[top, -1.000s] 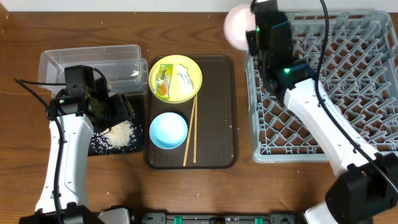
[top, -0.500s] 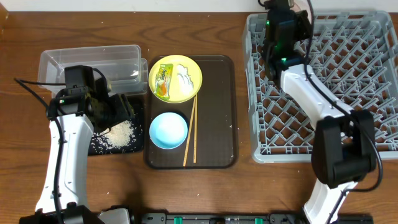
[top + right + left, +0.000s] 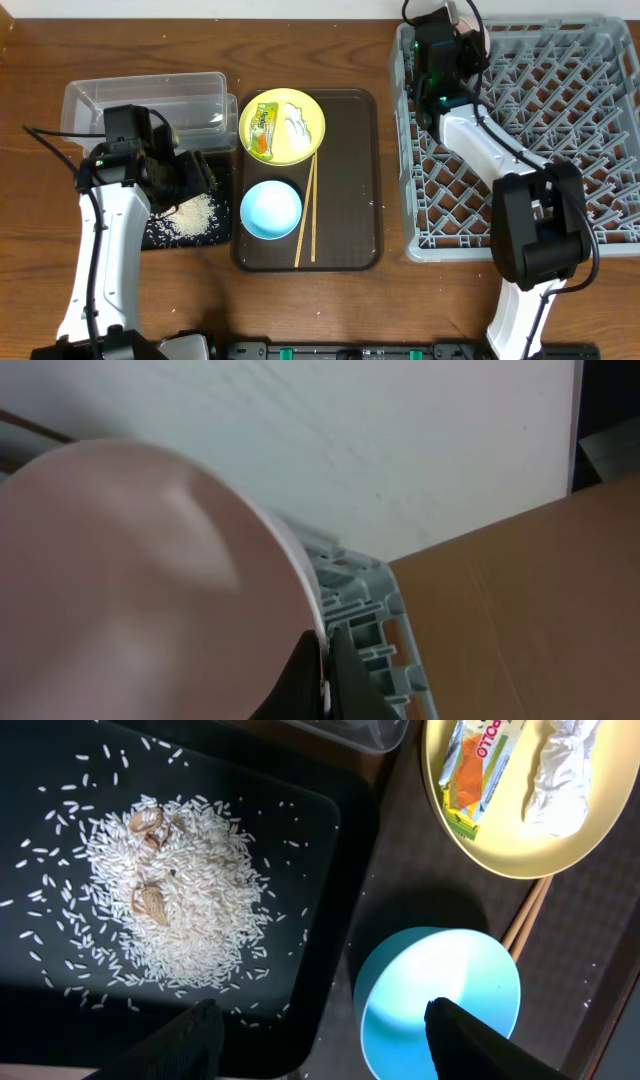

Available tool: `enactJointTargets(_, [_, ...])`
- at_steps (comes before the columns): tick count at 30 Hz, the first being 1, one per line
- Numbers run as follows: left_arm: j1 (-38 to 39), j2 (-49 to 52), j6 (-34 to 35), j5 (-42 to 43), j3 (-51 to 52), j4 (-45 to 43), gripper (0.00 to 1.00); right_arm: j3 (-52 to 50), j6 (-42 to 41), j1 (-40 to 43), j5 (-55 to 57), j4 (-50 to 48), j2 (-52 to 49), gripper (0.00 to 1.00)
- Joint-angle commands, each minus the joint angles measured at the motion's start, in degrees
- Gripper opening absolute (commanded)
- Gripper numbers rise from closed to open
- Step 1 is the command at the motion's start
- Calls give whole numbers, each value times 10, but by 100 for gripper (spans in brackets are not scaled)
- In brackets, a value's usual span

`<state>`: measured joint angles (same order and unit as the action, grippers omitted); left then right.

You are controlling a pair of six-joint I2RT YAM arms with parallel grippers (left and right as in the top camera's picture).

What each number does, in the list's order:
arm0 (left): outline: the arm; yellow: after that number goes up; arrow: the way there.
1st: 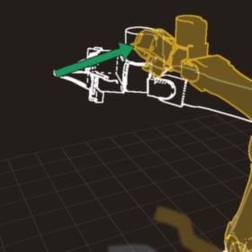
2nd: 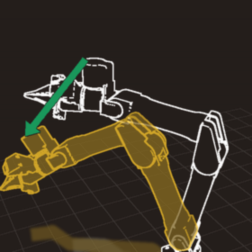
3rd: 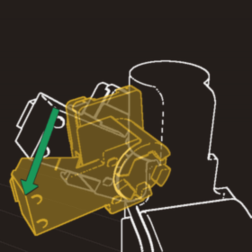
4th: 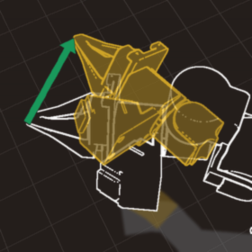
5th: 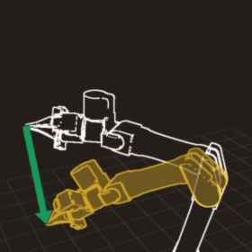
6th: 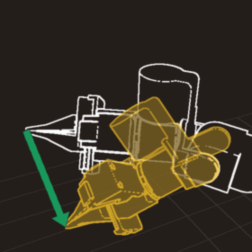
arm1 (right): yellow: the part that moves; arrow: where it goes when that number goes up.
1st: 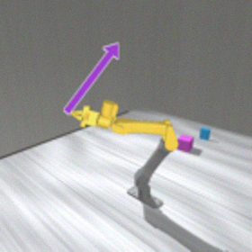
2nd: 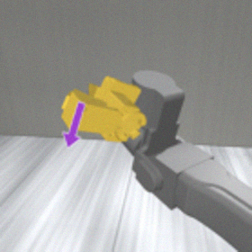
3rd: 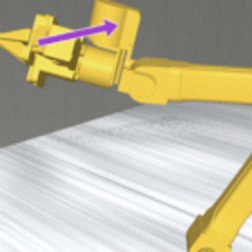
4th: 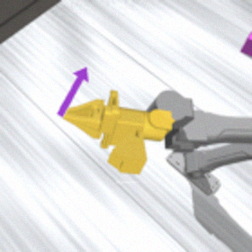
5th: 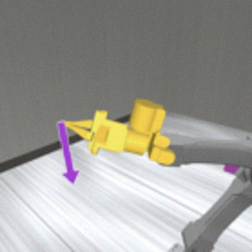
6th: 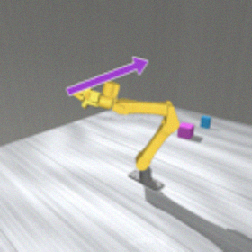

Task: Sort waste into correct bins and load items into the dishwasher rack
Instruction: 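Place the pink bowl in the rack's upper left and release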

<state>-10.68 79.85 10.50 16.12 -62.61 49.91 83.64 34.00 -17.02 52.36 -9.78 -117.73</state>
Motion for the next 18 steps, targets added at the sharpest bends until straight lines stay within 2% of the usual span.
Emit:
enactJointTargets(1, [-1,-5,1,-5,-3,2,68,0,-33,-18,-3,29,-7,1])
enactJointTargets(10, [-1,-5,1,-5,-3,2,68,0,-125,-47,-3,115,-7,1])
enactJointTargets(18, [-1,-5,1,-5,-3,2,68,0,-259,-62,-3,212,8,1])
